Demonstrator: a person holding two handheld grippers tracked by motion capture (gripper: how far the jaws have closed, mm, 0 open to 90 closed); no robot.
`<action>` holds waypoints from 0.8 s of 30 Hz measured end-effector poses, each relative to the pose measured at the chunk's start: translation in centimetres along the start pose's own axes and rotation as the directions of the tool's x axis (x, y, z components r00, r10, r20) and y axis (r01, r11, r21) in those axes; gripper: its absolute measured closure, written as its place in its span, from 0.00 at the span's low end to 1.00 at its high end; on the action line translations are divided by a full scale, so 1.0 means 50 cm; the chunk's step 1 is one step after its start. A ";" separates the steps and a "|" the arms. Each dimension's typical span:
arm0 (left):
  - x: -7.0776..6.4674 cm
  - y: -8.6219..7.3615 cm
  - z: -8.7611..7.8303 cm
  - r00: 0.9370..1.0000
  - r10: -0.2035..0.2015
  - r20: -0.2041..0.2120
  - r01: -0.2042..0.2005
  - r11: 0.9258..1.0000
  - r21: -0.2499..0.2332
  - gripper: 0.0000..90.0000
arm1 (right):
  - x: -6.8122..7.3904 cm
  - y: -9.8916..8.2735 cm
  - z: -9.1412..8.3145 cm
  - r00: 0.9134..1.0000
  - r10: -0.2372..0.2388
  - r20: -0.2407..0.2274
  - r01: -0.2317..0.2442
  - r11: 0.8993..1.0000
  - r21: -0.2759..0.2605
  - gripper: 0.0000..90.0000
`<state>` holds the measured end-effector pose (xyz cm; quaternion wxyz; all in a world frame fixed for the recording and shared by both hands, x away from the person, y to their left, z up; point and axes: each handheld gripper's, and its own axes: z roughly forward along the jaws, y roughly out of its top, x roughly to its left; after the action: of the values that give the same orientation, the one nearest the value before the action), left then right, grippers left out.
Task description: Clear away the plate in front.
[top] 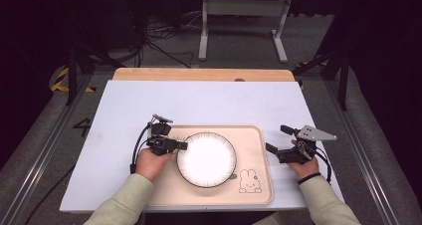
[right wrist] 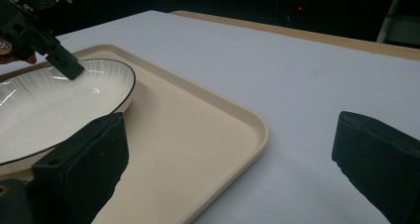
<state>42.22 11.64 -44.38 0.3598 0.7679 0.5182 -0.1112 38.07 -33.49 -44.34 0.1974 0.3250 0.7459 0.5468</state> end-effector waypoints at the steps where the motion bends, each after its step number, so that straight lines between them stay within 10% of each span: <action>1: 0.000 0.001 0.000 1.000 0.002 -0.001 -0.002 1.000 0.000 0.91 | 0.000 0.000 0.000 1.000 0.000 0.000 0.000 1.000 0.000 0.02; 12: -0.012 0.003 -0.029 0.994 0.107 -0.015 -0.108 0.989 -0.102 0.72 | 0.001 0.000 0.001 1.000 -0.003 -0.002 0.003 1.000 0.000 0.02; 24: -0.047 -0.009 -0.071 0.967 0.248 -0.054 -0.254 0.949 -0.189 0.50 | 0.001 0.000 0.003 1.000 -0.001 -0.012 0.001 1.000 0.002 0.02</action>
<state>40.10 12.42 -40.76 0.4367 0.7902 0.4299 -0.0021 38.15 -33.36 -44.41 0.1928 0.3214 0.7479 0.5479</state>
